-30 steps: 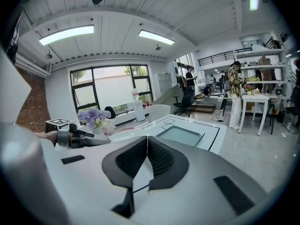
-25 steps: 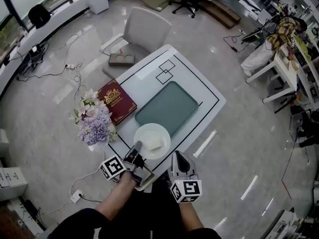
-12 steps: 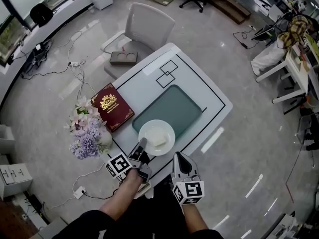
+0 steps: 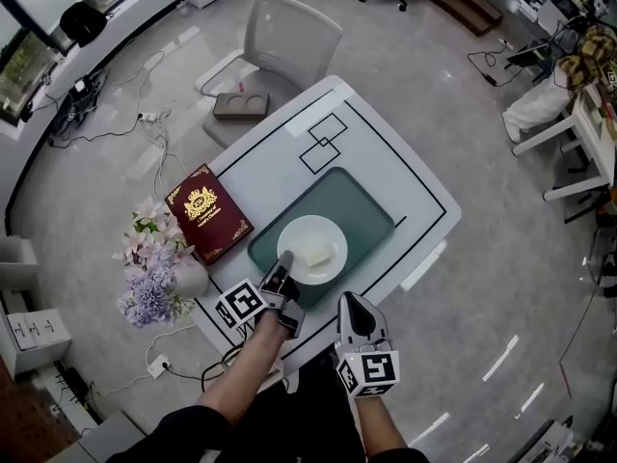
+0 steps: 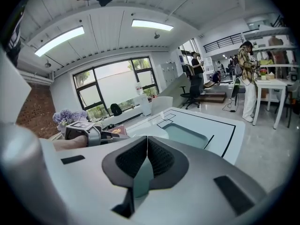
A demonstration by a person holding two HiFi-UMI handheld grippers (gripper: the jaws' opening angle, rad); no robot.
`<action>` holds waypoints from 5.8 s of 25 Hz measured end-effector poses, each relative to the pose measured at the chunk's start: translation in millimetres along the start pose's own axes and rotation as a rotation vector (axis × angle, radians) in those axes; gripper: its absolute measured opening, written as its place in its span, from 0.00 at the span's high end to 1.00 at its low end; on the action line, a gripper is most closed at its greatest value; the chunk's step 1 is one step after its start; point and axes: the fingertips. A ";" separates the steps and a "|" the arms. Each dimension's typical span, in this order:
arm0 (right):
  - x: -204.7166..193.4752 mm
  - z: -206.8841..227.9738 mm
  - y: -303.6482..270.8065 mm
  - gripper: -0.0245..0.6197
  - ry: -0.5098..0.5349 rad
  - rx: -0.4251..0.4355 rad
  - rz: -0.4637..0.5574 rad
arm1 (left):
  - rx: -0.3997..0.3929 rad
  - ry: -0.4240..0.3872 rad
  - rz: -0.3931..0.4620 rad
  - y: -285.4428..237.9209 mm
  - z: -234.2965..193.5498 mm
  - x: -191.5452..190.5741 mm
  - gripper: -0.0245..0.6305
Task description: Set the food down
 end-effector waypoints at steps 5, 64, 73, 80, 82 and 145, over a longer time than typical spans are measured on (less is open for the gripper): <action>-11.8 20.1 -11.2 0.95 -0.016 0.014 -0.035 | 0.030 0.013 0.018 -36.4 -11.2 -3.6 0.93; -37.2 52.9 -32.7 0.95 -0.015 0.053 -0.141 | 0.163 -0.150 0.044 -76.3 -31.7 -6.1 0.25; -39.8 42.3 -28.8 0.95 -0.012 0.059 -0.141 | 0.205 -0.298 -0.069 -69.6 -33.1 -15.0 0.20; -37.3 28.9 -24.7 0.95 0.001 0.064 -0.130 | 0.173 -0.304 -0.056 -51.5 -25.0 -9.2 0.20; -35.8 21.0 -23.0 0.95 0.004 0.067 -0.122 | 0.135 -0.326 -0.075 -45.3 -15.5 -10.3 0.20; -18.3 -183.0 130.3 0.95 0.140 -0.027 0.181 | -0.314 -1.351 -0.244 260.4 108.0 -39.7 0.95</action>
Point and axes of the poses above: the fingertips, and each gripper's own axes: y backward along the fingers, z to its right, x out of its top, and after that the axes turned 4 degrees about -x, right-handed
